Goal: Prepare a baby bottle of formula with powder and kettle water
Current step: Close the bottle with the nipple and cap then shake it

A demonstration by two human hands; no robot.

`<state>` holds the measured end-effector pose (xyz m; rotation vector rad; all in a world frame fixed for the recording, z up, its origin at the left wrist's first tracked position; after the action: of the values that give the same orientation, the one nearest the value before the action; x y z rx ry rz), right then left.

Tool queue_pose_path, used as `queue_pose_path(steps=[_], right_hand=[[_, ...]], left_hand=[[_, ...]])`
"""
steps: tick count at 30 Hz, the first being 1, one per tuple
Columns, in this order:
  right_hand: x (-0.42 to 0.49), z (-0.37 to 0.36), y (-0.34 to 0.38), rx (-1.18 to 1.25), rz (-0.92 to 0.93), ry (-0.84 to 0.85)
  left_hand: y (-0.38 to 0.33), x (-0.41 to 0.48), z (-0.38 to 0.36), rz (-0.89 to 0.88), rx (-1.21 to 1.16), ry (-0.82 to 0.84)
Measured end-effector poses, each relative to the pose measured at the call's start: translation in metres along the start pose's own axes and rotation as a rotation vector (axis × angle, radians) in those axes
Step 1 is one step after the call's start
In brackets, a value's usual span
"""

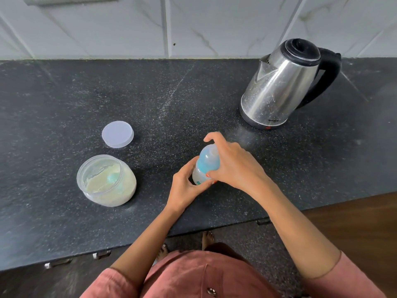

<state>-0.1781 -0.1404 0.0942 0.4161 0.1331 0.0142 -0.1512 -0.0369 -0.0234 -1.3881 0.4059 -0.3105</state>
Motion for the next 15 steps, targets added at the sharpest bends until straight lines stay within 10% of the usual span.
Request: queue_pose_path(steps=[8, 15], right_hand=[[-0.010, -0.014, -0.011, 0.049, -0.023, -0.236], [-0.012, -0.038, -0.035, 0.730, 0.142, -0.108]], left_hand=[[0.000, -0.001, 0.001, -0.025, 0.020, -0.024], [0.001, -0.001, 0.000, -0.022, 0.025, -0.022]])
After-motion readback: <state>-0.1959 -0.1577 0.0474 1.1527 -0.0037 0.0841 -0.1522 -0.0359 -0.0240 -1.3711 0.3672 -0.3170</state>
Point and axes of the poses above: each hand's wrist, its own x-axis towards the middle knuckle, its own z-axis out of the back of the hand, y = z × x, the point moved 5 cm from there along x, towards the middle knuckle, and after that the axes turned 11 degrees about z, right-handed, at the moved point
